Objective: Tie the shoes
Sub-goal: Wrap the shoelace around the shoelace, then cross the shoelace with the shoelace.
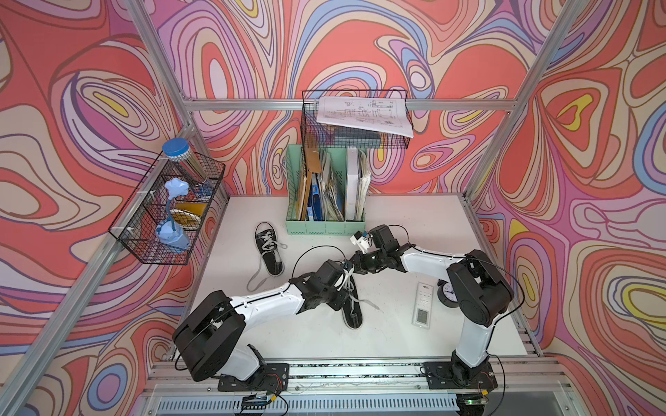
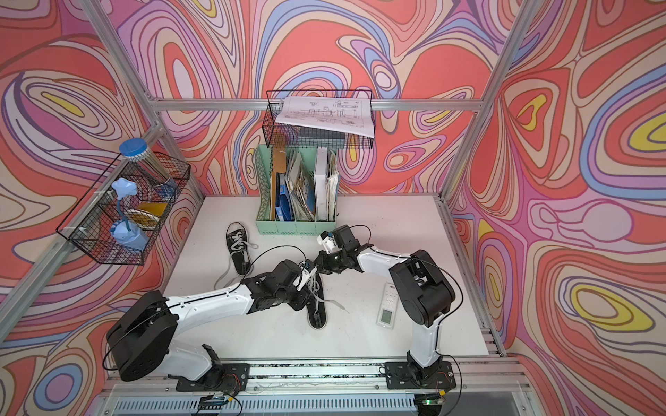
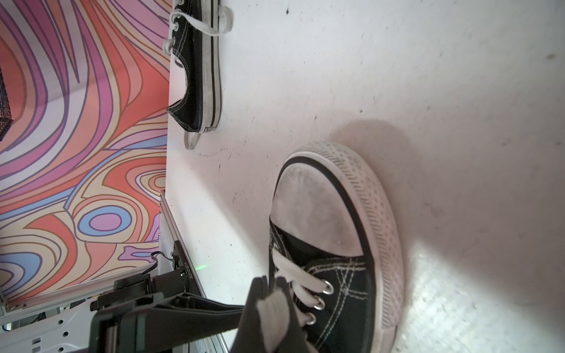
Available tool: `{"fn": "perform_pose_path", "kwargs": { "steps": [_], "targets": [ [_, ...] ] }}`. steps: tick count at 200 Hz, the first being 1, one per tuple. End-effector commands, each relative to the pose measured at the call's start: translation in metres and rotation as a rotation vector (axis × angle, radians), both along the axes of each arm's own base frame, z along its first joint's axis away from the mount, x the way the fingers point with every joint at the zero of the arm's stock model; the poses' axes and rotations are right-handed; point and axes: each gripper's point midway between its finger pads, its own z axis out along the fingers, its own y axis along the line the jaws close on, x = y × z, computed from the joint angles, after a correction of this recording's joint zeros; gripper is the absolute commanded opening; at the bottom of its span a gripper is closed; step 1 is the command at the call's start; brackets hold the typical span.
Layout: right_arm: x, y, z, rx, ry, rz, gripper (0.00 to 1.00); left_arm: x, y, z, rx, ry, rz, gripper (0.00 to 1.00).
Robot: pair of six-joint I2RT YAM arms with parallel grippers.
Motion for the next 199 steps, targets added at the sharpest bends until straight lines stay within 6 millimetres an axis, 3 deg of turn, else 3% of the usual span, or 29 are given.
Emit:
{"fn": "perform_pose_path", "kwargs": {
  "steps": [1,125,199],
  "targets": [
    [-0.007,0.004,0.009,0.015,-0.022,0.03,0.0,0.007,-0.016,0.02,-0.115,-0.046,-0.006,0.53],
    [-0.007,0.004,0.011,0.017,-0.023,0.027,0.0,0.014,-0.02,0.014,-0.187,0.021,0.032,0.47],
    [-0.007,0.004,0.01,0.017,-0.021,0.024,0.0,0.017,-0.02,0.005,-0.201,0.067,0.041,0.51]
  ]
}}
